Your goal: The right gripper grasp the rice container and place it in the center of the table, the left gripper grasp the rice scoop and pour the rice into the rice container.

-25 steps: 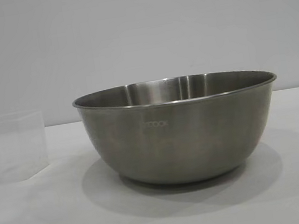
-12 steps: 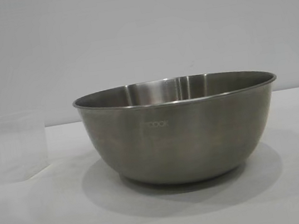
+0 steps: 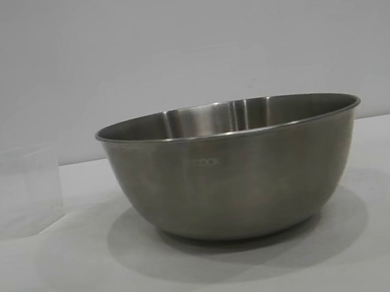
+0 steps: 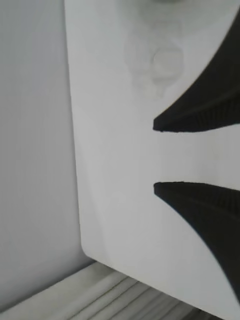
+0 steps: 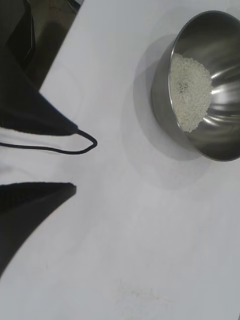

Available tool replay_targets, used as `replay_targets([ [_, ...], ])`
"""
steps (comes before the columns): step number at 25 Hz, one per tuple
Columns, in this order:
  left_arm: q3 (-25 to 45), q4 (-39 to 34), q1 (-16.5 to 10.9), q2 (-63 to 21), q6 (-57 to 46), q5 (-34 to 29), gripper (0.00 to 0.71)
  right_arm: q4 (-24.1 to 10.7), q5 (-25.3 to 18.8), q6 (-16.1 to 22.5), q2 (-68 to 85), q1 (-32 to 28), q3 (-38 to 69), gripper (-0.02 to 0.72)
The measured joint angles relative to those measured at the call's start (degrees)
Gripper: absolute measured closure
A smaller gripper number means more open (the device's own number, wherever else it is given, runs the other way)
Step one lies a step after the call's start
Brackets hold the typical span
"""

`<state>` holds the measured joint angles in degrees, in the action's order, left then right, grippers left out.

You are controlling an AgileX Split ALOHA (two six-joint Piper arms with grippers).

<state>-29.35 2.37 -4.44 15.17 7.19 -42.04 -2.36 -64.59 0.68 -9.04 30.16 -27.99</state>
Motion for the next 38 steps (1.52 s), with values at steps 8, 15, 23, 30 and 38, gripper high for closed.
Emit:
replay_targets([
  [8, -1.08, 2.54, 0.0, -13.37, 0.11, -13.28, 0.518, 0.0, 0.0, 0.0, 0.0, 0.0, 0.0, 0.476],
  [15, -0.72, 2.54, 0.0, -16.16, -1.51, -22.5, 0.518, 0.0, -0.09, 0.0, 0.0, 0.0, 0.0, 0.476],
  [23, 1.65, 2.28, 0.0, -16.16, -3.67, -22.62, 0.518, 0.0, -0.09, 0.0, 0.0, 0.0, 0.0, 0.476],
  [30, 1.65, 2.17, 0.0, -16.16, -4.0, -22.43, 0.518, 0.0, -0.09, 0.0, 0.0, 0.0, 0.0, 0.476],
  [38, 1.65, 2.17, 0.0, -16.16, -4.0, -22.34, 0.518, 0.0, -0.09, 0.0, 0.0, 0.0, 0.0, 0.476],
])
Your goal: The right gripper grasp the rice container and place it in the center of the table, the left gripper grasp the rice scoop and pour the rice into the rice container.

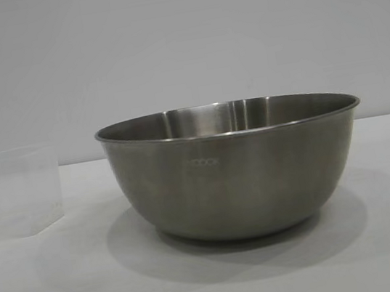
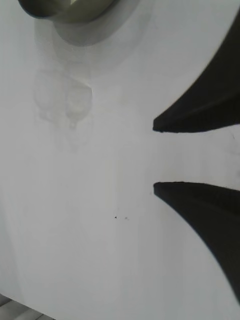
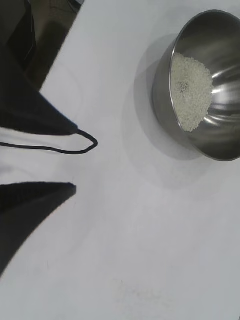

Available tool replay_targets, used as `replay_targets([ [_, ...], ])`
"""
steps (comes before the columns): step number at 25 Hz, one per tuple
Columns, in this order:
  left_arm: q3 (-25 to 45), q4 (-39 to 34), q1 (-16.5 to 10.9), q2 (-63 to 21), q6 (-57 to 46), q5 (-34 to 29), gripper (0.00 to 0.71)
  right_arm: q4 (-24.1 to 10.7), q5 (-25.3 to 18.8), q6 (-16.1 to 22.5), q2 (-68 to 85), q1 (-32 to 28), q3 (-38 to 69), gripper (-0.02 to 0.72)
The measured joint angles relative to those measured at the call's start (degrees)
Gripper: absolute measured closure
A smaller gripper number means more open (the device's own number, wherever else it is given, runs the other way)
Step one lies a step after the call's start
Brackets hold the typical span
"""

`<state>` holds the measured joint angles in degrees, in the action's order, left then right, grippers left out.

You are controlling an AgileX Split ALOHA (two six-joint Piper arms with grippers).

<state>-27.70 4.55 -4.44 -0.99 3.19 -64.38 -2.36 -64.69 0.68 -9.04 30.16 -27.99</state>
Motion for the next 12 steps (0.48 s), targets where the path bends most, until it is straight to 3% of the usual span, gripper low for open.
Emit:
replay_targets([
  [12, 0.0, -0.03, 0.0, 0.0, 0.0, 0.0, 0.518, 1.48, 0.0, 0.0, 0.39, 0.0, 0.0, 0.476],
])
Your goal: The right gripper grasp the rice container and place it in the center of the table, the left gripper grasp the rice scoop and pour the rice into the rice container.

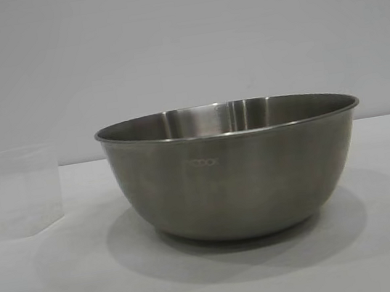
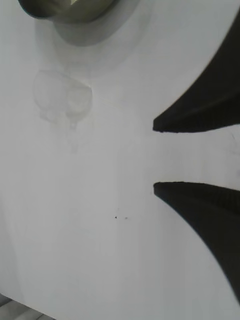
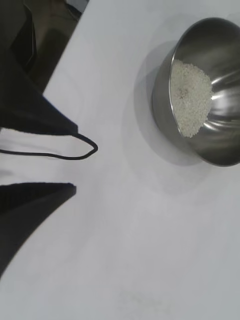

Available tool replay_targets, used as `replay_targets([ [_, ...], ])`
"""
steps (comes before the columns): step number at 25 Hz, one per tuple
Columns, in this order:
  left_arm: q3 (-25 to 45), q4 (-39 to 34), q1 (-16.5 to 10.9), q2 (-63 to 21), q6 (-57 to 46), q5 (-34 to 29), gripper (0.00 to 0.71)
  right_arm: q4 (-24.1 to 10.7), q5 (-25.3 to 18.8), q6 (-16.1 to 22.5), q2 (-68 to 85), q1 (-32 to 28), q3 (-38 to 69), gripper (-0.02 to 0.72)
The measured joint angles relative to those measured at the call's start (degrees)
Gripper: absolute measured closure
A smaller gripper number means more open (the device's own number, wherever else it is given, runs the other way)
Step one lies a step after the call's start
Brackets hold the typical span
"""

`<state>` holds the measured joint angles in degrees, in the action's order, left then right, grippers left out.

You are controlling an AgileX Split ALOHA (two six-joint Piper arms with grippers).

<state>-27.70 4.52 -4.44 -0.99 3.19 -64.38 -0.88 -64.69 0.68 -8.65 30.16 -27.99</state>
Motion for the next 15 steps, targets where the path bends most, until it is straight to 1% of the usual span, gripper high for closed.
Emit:
replay_targets([
  [7, 0.0, 0.0, 0.0, 0.0, 0.0, 0.04, 0.518, 0.26, -0.24, 0.0, 5.42, 0.0, 0.0, 0.476],
  [15, 0.0, -0.1, 0.0, 0.0, 0.0, 0.04, 0.518, 0.26, -0.34, 0.0, 5.64, 0.0, 0.0, 0.476],
])
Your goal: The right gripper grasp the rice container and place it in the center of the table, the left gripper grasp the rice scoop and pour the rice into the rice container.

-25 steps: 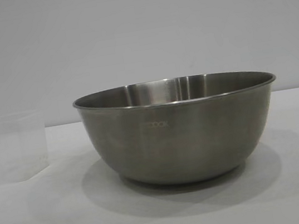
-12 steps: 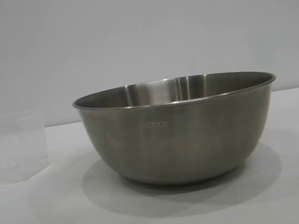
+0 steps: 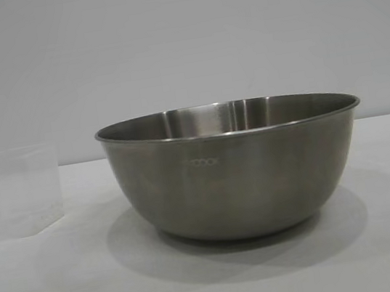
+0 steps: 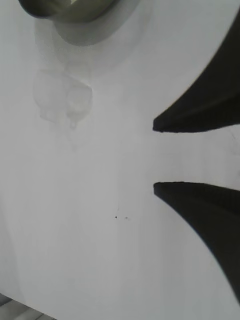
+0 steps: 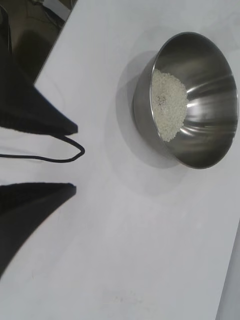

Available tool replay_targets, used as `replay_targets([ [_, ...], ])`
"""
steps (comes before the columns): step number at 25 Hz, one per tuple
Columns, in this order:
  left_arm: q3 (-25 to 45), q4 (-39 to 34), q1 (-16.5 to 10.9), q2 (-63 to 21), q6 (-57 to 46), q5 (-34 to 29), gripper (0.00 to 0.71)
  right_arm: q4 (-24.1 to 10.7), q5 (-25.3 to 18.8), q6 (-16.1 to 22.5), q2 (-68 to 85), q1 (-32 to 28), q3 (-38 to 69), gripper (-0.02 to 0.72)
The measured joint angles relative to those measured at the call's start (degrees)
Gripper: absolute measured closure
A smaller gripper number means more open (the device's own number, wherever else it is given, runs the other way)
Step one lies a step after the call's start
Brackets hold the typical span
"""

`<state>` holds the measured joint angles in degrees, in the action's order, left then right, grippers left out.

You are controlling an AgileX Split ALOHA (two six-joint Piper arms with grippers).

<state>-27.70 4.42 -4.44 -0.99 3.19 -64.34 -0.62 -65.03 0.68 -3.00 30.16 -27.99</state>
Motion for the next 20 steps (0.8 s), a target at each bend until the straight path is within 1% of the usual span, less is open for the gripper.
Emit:
replay_targets([
  [3, 0.0, 0.0, 0.0, 0.0, 0.0, 0.0, 0.518, 0.0, 0.0, 0.0, 1.52, -0.18, 0.0, 0.476],
  [4, 0.0, 0.0, 0.0, 0.0, 0.0, 0.0, 0.518, 0.02, 0.0, 0.0, 2.43, -1.21, 0.0, 0.476],
  [6, 0.0, 0.0, 0.0, 0.0, 0.0, 0.1, 0.518, 0.02, -0.28, 0.0, 3.73, -5.31, 0.0, 0.476],
  [9, 0.03, -0.11, -0.04, -0.09, 0.0, 0.1, 0.518, -0.12, -0.25, 0.0, 3.92, -13.66, 0.0, 0.476],
  [13, 0.03, -0.11, -0.04, -0.09, 0.0, 0.1, 0.518, -0.38, -0.25, 0.0, 3.92, -21.96, 0.0, 0.476],
  [16, 0.03, -0.11, -0.04, -0.09, 0.0, 0.1, 0.518, -0.38, -0.25, 0.0, 3.92, -25.41, 0.0, 0.476],
  [20, 0.03, -0.11, -0.04, -0.09, 0.0, 0.1, 0.518, -0.38, -0.25, 0.0, 3.92, -27.15, 0.0, 0.476],
])
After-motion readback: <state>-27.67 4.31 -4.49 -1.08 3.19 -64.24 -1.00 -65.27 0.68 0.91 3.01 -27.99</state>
